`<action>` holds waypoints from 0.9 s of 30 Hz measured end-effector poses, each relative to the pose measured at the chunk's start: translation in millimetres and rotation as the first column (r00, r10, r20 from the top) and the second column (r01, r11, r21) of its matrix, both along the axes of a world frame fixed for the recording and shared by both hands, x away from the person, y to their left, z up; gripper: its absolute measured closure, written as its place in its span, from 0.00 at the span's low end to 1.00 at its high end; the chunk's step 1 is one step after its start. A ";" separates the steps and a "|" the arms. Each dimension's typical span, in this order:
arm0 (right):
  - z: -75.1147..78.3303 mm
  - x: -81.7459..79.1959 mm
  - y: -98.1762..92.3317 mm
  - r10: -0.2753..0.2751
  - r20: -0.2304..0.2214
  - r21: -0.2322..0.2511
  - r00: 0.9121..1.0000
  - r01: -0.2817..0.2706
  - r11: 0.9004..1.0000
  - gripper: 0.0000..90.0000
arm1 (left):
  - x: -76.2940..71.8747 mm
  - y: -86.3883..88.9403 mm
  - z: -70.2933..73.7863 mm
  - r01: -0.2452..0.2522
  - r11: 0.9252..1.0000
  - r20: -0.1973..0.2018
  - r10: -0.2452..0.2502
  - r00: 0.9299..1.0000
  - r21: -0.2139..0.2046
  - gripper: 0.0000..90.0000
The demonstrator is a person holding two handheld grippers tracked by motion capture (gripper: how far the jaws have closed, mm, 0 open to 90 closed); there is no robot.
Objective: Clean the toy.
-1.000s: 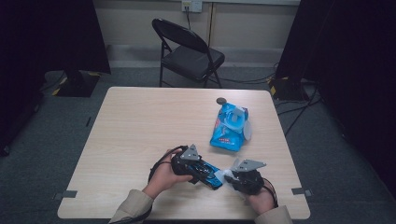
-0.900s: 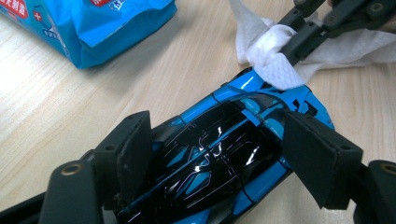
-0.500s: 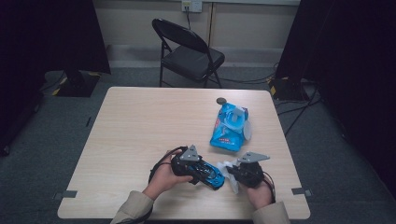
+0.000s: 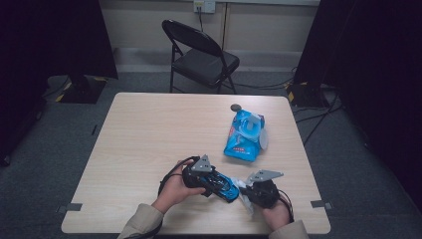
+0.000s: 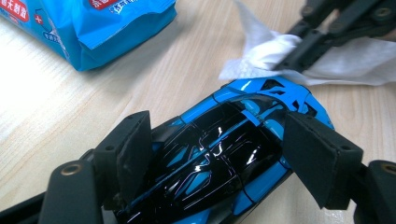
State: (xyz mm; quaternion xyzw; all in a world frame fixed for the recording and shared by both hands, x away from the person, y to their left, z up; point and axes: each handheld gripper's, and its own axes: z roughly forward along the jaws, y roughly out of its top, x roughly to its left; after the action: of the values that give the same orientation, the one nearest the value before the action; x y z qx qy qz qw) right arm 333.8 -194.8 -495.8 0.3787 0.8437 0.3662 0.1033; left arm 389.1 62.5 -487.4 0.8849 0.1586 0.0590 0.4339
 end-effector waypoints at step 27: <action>0.9 -35.5 24.8 0.127 -0.041 0.026 0.991 -0.126 0.992 0.95 | -2.1 -2.0 1.3 -0.005 1.000 0.020 0.005 1.000 0.031 0.26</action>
State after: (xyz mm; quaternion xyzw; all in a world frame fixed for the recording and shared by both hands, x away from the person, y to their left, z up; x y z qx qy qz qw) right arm 298.3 -170.0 -495.0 0.3333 0.8637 0.3736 0.0574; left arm 387.0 60.6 -486.2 0.8905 0.1555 0.0713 0.4217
